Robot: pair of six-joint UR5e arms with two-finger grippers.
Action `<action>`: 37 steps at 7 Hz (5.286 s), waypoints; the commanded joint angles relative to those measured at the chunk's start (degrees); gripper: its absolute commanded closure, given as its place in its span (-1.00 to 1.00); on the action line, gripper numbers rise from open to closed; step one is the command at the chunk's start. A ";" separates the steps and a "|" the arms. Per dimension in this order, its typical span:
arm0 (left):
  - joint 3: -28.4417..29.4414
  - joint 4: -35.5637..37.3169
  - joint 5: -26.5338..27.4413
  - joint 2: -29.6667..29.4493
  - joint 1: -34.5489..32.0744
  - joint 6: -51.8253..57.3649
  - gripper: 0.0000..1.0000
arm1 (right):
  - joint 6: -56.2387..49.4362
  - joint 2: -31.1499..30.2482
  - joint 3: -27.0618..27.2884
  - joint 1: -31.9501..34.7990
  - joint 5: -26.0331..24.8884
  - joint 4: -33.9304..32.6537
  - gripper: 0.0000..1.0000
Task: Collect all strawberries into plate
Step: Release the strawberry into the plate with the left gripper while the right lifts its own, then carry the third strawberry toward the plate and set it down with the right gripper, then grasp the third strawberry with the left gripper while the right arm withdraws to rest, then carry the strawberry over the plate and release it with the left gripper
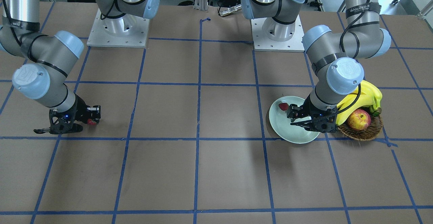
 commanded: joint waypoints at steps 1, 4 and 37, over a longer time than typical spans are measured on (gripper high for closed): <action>0.00 0.00 -0.09 0.00 0.00 0.02 -0.71 | 0.17 -0.08 -1.28 0.32 0.17 0.87 0.97; 0.61 0.26 0.26 0.18 0.09 0.11 -0.71 | 20.02 -1.92 -3.64 14.31 0.17 3.15 0.96; 1.49 8.10 -1.54 -7.47 -27.53 -29.91 1.00 | 24.43 -14.49 -33.45 23.35 -1.15 33.75 -1.00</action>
